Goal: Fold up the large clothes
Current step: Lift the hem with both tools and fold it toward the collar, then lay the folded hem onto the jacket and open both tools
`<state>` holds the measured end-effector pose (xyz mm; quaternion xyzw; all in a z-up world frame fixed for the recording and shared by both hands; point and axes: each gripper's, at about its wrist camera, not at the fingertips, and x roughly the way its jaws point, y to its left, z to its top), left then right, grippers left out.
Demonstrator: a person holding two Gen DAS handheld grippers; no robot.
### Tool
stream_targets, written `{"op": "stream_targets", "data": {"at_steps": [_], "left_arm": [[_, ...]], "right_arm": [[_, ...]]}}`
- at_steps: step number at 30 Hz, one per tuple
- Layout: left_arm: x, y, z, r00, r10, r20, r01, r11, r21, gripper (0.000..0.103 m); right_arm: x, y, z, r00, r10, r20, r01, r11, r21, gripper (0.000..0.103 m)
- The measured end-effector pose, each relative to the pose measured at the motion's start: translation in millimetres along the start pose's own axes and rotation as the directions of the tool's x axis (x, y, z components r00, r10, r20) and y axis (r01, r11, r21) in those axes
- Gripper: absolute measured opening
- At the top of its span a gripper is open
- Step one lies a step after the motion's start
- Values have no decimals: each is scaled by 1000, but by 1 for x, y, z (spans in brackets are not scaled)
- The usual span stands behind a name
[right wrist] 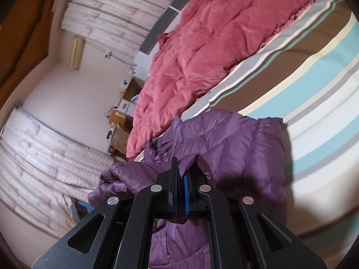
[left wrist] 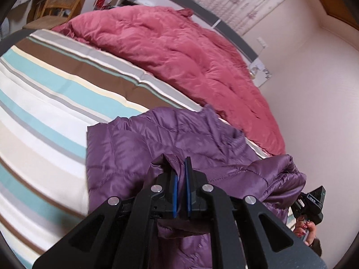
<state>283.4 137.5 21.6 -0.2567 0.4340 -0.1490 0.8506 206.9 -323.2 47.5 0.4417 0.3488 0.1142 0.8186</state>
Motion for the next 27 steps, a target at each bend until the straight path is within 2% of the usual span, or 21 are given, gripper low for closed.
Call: {"op": "stream_targets", "data": {"at_steps": [5,6,7,9,10,11,12,15,20,27], "left_arm": [[31,9,9,1000,26,-6,-26,999,-30,10],[36,10,10,1000,23,-4,-23,999,-36,11],[38,11,10,1000,23,1,-23,999,-42,18],[41,14,8,1000,13,18,-12,998,-62,31],[41,15,7,999,0,34,3,997,-76,40],[41,17,7,999,-5,52,10,996,-88,44],[40,19,7,997,-3,71,10,995,-99,49],[37,22,7,994,23,103,-11,994,-113,52],[34,15,5,985,95,145,-91,995,-37,63],[36,15,6,979,130,156,-130,991,-13,64]], "right_arm": [[27,-13,10,999,-37,21,36,999,27,5],[31,-16,11,999,-32,34,31,999,42,9],[33,-18,11,999,-23,44,20,998,58,13],[38,-23,12,998,-17,68,11,996,90,36],[39,-24,11,996,-18,83,10,995,95,43],[38,-24,11,994,-22,105,13,996,93,57],[37,-23,11,992,-30,124,20,996,83,58],[37,-15,13,989,-67,132,66,998,8,58],[45,4,10,978,-174,112,188,973,-135,58],[65,16,7,960,-260,102,277,933,-229,58]]}}
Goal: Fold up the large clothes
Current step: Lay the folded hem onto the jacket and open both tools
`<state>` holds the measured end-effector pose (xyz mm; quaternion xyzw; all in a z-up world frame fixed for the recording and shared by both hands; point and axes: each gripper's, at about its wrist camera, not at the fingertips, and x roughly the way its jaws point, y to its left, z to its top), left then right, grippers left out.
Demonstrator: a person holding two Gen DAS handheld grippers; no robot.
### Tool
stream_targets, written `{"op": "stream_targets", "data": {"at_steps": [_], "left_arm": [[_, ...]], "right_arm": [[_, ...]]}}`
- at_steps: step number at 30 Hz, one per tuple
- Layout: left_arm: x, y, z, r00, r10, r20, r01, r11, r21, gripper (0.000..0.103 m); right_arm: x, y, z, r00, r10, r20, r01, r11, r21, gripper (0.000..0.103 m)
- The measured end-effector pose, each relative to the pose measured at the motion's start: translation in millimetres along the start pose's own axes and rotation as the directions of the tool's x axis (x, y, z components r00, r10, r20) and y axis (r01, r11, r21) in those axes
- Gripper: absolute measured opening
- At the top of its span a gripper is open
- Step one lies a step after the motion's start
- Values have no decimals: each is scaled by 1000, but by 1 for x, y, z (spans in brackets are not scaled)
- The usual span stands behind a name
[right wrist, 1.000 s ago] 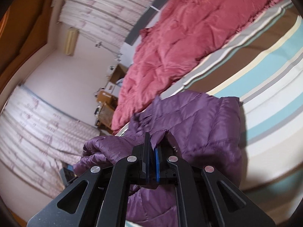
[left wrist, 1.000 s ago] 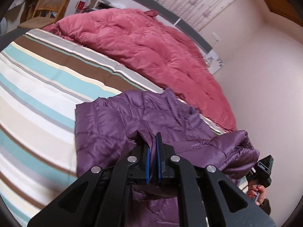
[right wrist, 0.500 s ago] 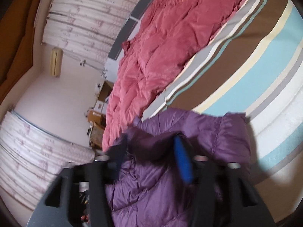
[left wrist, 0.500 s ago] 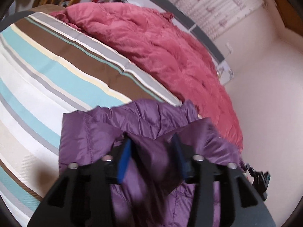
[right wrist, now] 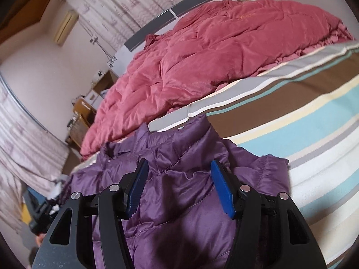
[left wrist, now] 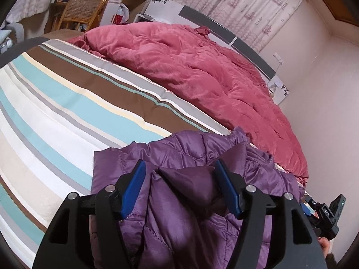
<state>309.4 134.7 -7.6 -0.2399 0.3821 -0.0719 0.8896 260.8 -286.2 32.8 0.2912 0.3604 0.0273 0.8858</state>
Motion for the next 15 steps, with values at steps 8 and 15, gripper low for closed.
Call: {"op": "stream_targets", "data": {"at_steps": [8,15], "left_arm": [[3,6,-4,999,38,10,-38,999,-2,64],[2,6,-6,998,61,21,-61,998,2,65]], "right_arm": [[6,6,-3,999,-46,-10,45,998,-52,58],[9,8,-4,997,-71,-13,70,995,-68,58]]}}
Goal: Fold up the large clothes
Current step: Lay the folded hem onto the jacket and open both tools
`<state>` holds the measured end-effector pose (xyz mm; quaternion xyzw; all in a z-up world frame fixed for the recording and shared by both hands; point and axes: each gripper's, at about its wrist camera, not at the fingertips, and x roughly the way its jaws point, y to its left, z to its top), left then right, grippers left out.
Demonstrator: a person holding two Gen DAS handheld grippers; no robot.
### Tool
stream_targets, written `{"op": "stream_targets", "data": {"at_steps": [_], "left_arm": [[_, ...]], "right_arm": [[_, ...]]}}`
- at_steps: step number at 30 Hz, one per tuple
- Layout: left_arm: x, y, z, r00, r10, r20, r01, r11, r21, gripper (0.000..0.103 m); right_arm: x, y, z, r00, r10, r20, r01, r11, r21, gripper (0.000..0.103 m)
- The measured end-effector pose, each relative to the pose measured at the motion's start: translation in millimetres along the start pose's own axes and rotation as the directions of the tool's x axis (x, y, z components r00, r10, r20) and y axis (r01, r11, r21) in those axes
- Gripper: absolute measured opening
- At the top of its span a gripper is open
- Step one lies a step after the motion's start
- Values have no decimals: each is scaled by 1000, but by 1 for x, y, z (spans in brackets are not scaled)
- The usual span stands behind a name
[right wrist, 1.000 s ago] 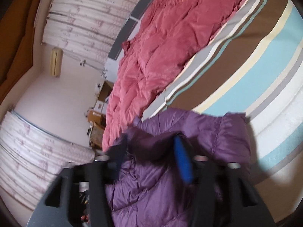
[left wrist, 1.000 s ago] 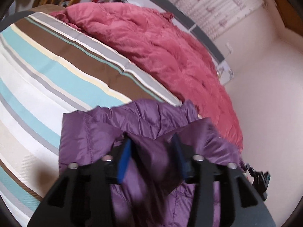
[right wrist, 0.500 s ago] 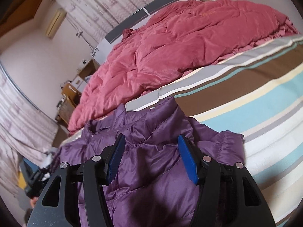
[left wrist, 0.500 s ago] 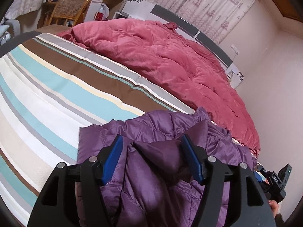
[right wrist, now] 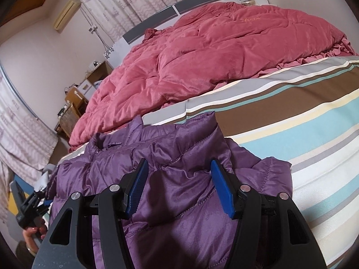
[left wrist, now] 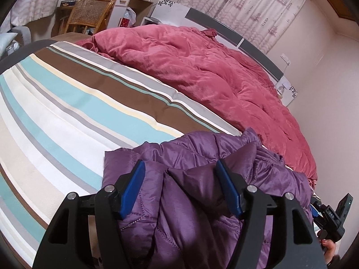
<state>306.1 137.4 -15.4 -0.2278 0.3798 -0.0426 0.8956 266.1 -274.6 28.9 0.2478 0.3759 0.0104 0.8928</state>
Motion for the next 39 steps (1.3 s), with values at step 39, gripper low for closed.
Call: {"op": "stream_targets", "data": {"at_steps": [39], "left_arm": [[-13,-8,-13,999,28,-16,-28,1000,14,66]], "right_arm": [[20,-55,9,926,349,-143,-281,891,357,42]]}}
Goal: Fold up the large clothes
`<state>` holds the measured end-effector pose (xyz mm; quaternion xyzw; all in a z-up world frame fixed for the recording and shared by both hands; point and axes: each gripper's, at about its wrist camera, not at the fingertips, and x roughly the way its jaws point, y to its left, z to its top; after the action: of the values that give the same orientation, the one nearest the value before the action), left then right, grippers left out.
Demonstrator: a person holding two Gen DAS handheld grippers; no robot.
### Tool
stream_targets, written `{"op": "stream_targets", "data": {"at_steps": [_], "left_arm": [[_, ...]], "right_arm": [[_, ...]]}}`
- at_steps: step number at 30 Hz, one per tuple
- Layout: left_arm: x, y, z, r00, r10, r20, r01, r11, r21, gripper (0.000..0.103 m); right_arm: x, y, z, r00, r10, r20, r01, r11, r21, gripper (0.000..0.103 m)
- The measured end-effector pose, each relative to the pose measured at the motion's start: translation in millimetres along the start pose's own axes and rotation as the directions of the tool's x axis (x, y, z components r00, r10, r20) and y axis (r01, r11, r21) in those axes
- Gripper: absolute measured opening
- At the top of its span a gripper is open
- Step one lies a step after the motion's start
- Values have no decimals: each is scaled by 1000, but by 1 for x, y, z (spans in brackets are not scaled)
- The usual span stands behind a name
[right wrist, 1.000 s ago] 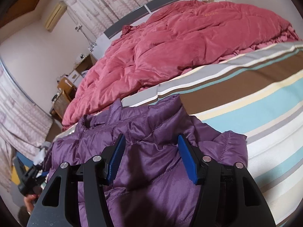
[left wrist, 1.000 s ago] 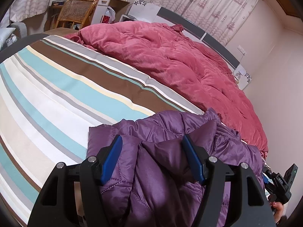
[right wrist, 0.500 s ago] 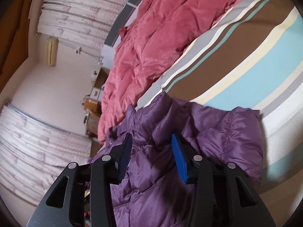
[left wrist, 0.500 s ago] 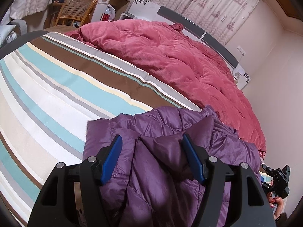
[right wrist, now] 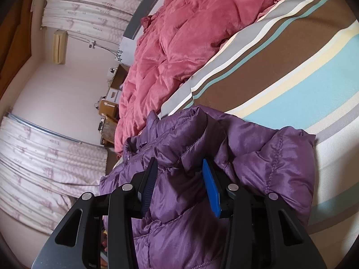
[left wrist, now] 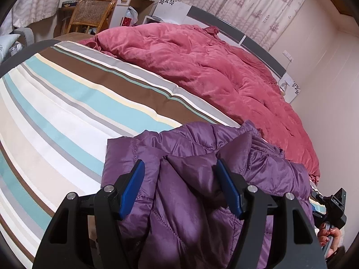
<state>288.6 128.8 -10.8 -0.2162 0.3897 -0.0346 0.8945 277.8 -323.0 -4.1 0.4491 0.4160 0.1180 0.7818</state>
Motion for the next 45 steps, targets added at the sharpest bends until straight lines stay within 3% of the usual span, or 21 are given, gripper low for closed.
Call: {"op": "stream_targets", "data": {"at_steps": [7,11,16,19,23,26,30,35,38,45], "left_arm": [[-6,-2,7,999,35,26,-35,999,-6,66],[-15,1,13,994,80,75,-76,996,-46,66],[-44,-9,10,965,129,228,-116,991,-70,72],[-39,-25,9,978,77,193,-77,997,-10,73],[-16,-61,0,991,79,111,-98,980,174,73],[8,-83,-7,990,124,60,-136,945,298,73],[34,-94,-12,979,204,10,-193,907,375,73],[49,-87,-13,977,213,-7,-197,916,349,76],[58,-83,-15,978,208,-23,-187,920,343,78],[71,-81,-18,979,201,-31,-180,926,332,80]], "right_arm": [[-4,4,-1,1000,-28,4,28,999,-25,42],[-5,14,-3,996,-91,14,92,992,-91,42],[-1,23,-4,990,-139,25,141,980,-142,42],[0,24,-5,987,-155,35,158,976,-152,42],[2,28,-6,978,-199,61,207,961,-184,42],[6,35,-8,960,-261,100,277,936,-216,42],[13,34,-7,930,-340,142,365,903,-228,42],[27,30,-9,893,-414,176,447,860,-247,40],[38,34,-12,861,-461,213,507,809,-298,40],[49,36,-18,815,-498,296,577,746,-334,40]]}}
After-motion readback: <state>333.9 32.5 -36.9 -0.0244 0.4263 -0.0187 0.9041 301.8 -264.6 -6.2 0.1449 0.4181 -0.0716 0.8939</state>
